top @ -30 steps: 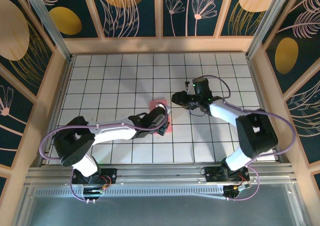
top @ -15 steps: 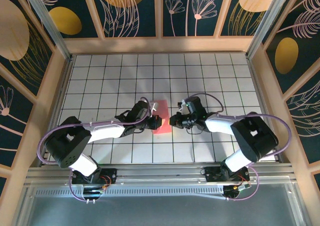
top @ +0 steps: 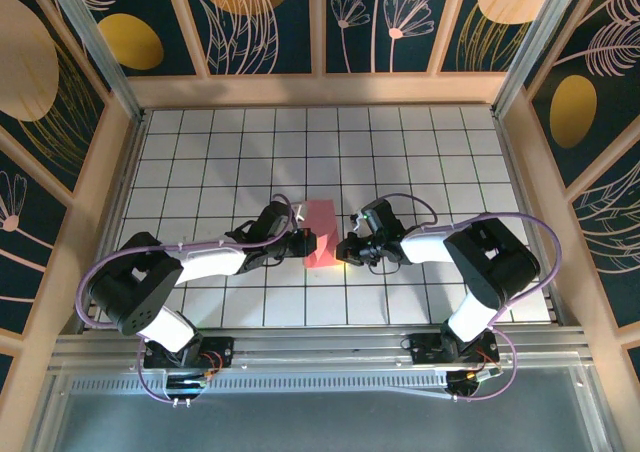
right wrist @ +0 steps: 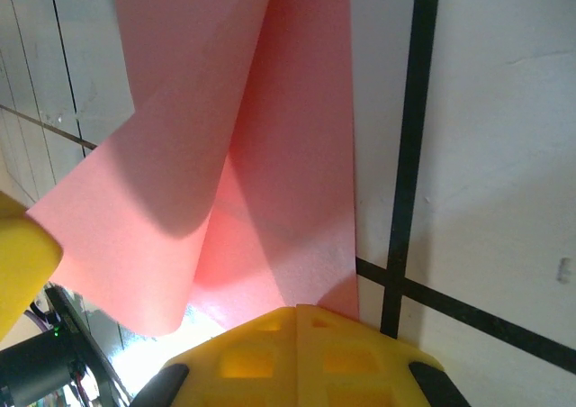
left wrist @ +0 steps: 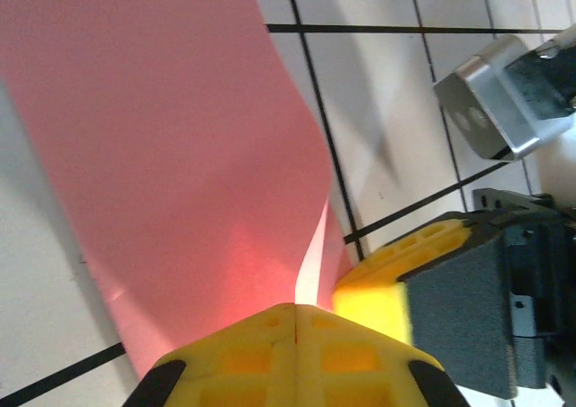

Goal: Fold a paper plane with a square sheet of paper (fold left side to right side)
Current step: Fold the triangle a second time at the center of the table.

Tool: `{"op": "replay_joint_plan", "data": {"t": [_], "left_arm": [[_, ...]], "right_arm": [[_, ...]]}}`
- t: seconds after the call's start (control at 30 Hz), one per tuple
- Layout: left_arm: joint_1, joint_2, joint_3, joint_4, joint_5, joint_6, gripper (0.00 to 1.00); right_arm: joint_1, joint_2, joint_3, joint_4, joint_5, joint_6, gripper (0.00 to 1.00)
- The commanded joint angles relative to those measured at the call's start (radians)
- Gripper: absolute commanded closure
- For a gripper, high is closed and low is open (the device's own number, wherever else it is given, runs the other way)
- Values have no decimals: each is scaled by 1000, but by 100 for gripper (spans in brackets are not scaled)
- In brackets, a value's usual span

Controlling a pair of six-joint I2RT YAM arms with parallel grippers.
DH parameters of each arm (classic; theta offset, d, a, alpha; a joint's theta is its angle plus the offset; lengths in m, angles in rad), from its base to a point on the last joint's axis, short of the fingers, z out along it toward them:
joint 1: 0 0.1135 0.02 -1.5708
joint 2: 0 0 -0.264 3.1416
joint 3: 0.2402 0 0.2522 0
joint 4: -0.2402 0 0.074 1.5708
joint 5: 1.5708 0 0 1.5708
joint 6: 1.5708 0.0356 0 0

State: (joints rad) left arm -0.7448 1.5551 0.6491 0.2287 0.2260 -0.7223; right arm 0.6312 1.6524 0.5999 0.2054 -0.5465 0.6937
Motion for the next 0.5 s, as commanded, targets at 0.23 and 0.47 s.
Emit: {"op": "replay_joint_plan", "data": {"t": [0.23,0.47], "left_arm": [[18,44,55,-89,-92,74,100],[27,71,84,-107,-122,102,100]], "right_arm": [[11,19,14,-89,37,-22,100],[11,17,12,-97,42,-27,100]]}}
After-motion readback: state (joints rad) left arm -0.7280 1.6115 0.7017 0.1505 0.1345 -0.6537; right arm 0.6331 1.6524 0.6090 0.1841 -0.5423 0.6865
